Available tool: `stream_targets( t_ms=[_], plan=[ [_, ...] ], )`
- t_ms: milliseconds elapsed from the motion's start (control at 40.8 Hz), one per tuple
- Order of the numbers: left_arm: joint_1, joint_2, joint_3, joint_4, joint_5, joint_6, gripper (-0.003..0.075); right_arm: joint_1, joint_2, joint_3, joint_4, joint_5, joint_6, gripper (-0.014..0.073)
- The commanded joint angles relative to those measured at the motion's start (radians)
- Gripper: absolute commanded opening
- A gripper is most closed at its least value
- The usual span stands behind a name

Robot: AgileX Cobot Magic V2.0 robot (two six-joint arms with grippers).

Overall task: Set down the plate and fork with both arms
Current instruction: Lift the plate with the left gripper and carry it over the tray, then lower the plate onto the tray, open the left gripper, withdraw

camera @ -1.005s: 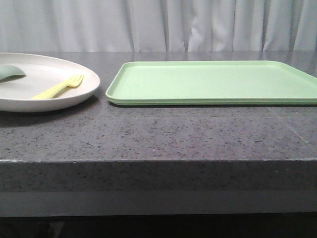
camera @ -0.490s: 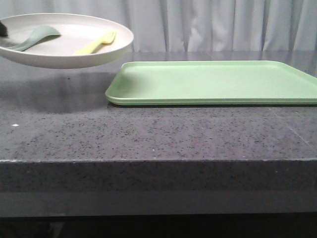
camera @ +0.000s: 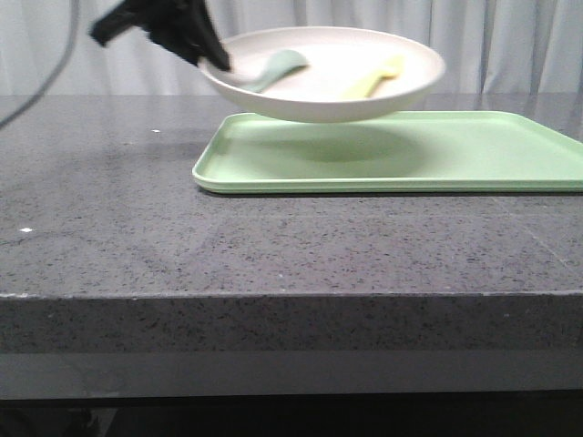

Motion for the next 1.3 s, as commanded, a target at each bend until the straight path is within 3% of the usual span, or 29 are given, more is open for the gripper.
stream_targets(
  t_ms=[0, 196, 539, 662, 833, 907, 1275],
  plan=[
    [-0.045, 0.011, -0.127, -0.036, -0.008, -0.045, -0.0018, 0.0, 0.011, -0.039, -0.008, -0.08, -0.008, 0.0572],
    [-0.09, 0.132, -0.266, -0.02, 0.004, -0.127, -0.0018, 0.0, 0.011, -0.039, -0.008, -0.078, -0.008, 0.0572],
    [-0.09, 0.17, -0.281, -0.02, 0.016, -0.174, -0.0014, 0.0, 0.011, -0.039, -0.008, -0.078, -0.008, 0.0572],
    [-0.09, 0.17, -0.281, -0.02, 0.021, -0.174, 0.0059, 0.0, 0.011, -0.039, -0.008, -0.078, -0.008, 0.0572],
    [-0.09, 0.17, -0.281, -0.02, 0.023, -0.174, 0.028, 0.0, 0.011, -0.039, -0.008, -0.078, -0.008, 0.0572],
    [-0.09, 0.163, -0.283, -0.02, 0.035, -0.174, 0.034, 0.0, 0.011, -0.039, -0.008, -0.078, -0.008, 0.0572],
    [-0.074, 0.118, -0.51, 0.159, 0.27, -0.108, 0.0304, 0.0, 0.011, -0.039, -0.008, -0.078, -0.008, 0.0572]
  ],
)
